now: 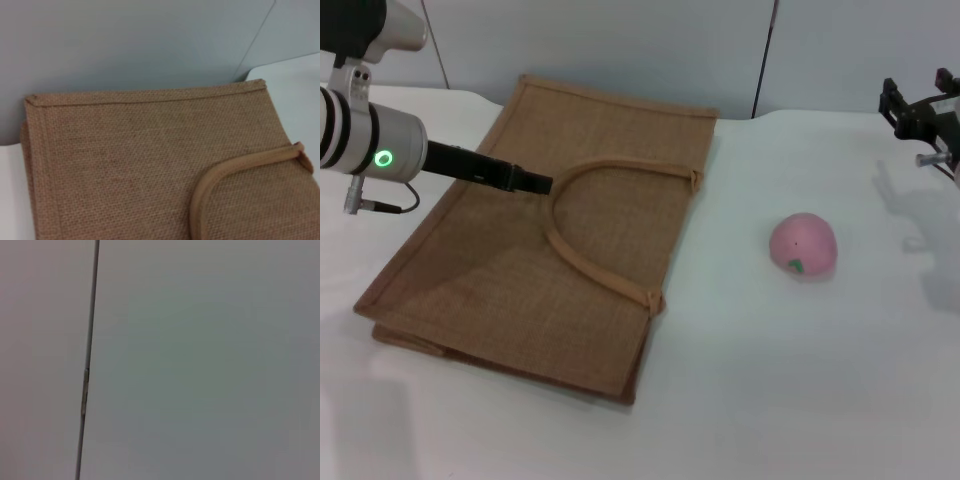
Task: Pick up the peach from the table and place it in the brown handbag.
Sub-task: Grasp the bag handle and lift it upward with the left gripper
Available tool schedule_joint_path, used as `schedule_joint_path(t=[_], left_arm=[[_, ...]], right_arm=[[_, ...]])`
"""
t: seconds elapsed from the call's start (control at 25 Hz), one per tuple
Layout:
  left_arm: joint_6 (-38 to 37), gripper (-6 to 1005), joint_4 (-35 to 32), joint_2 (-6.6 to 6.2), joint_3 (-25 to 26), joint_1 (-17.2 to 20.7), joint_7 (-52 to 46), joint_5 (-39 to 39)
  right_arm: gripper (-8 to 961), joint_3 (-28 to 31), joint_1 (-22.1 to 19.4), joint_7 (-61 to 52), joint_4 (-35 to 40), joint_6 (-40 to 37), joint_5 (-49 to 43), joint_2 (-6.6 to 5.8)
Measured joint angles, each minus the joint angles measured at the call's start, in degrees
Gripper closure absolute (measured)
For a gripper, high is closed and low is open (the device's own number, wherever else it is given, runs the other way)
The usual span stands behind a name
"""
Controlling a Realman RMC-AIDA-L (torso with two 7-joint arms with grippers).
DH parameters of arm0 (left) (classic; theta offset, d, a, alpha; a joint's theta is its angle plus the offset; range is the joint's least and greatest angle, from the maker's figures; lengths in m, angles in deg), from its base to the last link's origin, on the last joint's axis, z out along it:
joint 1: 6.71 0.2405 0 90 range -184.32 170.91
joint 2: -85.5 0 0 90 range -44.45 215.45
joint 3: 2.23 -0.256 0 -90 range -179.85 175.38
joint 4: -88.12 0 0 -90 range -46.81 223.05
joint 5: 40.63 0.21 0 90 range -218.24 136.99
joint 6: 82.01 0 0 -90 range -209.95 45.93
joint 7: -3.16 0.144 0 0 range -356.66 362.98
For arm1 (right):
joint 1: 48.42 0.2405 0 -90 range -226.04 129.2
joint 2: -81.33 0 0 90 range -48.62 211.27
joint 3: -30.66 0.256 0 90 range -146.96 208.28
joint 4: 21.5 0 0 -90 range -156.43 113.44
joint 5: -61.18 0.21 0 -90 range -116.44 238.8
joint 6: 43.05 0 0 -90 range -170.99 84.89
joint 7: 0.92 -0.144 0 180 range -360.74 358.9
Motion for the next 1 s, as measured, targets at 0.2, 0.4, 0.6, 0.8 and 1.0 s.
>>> schedule_joint_path(t=[0.2,0.4,0.6,0.8,1.0], left_arm=[[-1.41,486,1.26,0.01,-0.01,-0.17,0.43,0.20],[-2.89,487,2.93,-0.37,0.00,-0.63,0.95,0.21],[-3.82,492,3.30,-0.39,-0.03,-0.65,1.40,0.20],[-5.11,498,4.46,-0.67,0.04,-0.71,1.64,0.19],[-5.94,505,5.41,-0.67,-0.05,-1.73,2.39,0.65]], right_arm=[[283,-0.10,0.05,0.00,0.05,0.08,0.00,0.02],[283,-0.11,0.22,0.00,0.74,1.78,0.00,-0.01],[283,-0.09,0.25,0.00,1.38,2.07,-1.05,-0.06],[284,-0.08,0.28,0.00,1.61,2.09,-1.56,-0.04],[284,-0.08,0.28,0.00,1.74,2.17,-2.38,0.01]])
